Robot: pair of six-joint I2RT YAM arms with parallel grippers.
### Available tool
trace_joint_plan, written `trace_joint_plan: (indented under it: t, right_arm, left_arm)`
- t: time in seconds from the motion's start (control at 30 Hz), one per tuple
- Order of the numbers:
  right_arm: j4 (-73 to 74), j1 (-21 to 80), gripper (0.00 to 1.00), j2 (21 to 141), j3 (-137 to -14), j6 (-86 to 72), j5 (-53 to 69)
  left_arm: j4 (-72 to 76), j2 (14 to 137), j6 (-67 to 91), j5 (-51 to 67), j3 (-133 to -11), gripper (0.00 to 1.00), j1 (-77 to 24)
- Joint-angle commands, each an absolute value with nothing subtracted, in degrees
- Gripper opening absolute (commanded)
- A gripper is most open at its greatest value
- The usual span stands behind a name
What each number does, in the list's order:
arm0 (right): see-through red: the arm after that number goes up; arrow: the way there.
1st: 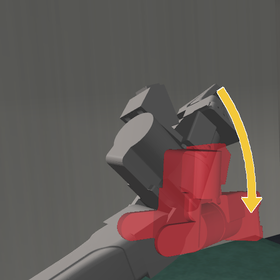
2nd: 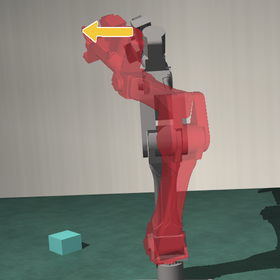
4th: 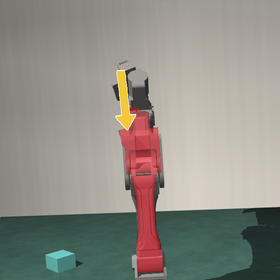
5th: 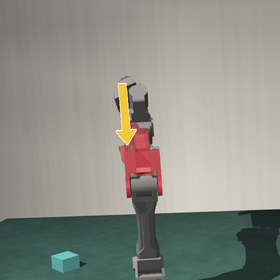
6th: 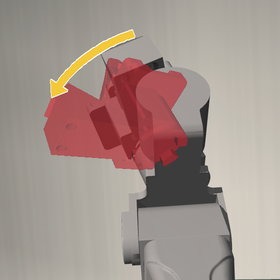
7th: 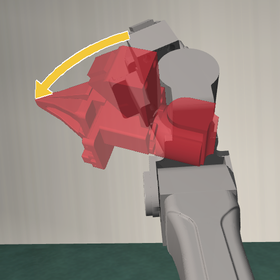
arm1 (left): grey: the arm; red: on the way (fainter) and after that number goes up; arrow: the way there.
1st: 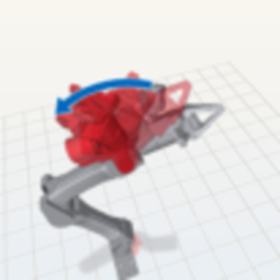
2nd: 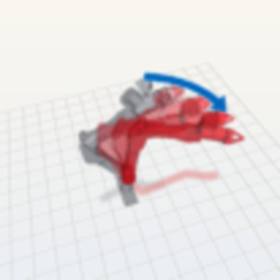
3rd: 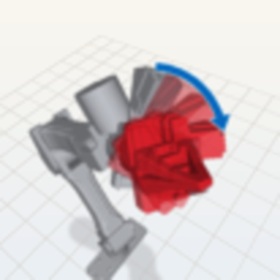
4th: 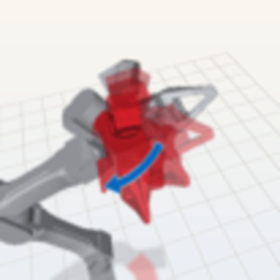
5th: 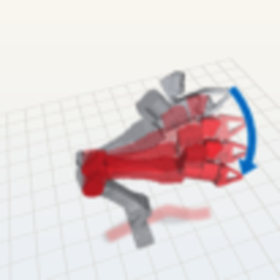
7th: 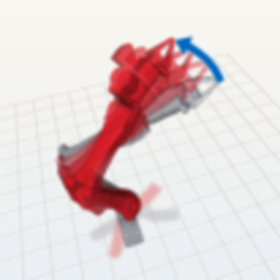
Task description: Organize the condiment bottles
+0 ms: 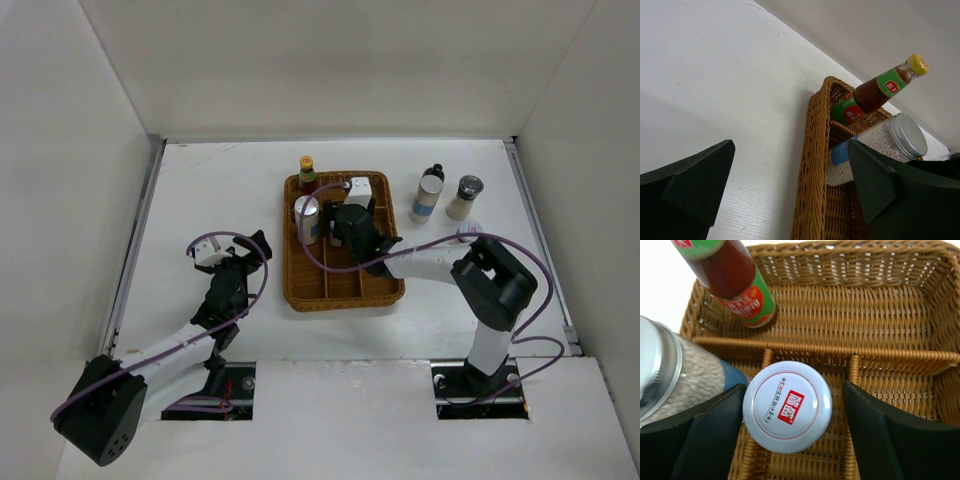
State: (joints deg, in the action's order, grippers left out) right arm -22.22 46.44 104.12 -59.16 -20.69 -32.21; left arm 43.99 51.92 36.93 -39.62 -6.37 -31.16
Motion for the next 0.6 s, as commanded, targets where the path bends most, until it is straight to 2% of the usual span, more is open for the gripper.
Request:
trace_joint_plan:
  t: [0.0, 0.13, 0.27, 0.43, 0.57]
  right_arm:
    - [-23.74, 46.98, 0.85, 98.8, -61.96, -21.53, -34.71]
    - [-19.88, 46.89, 0.84, 90.81, -59.25, -22.23, -36.64]
    - [-16.44, 44.0, 0.84, 79.4, -50.57, -24.51, -42.87]
    - [-8.99, 34.34, 0.89, 63.13, -37.02, -30.84, -50.53]
    - [0.69, 23.19, 0.97, 56.96, -34.37, -35.41, -48.61]
  left_arm:
    - [46.67, 51.77, 37.53, -37.71, -6.5, 1.0, -31.33]
    - [46.67, 52.65, 37.62, -37.36, -6.68, 1.0, -31.51]
    - [46.76, 52.64, 37.97, -37.18, -6.68, 1.0, -31.77]
    - [46.76, 53.35, 39.2, -36.39, -6.68, 1.0, -32.65]
    - [46.76, 54.05, 39.37, -36.56, -7.21, 1.0, -34.84]
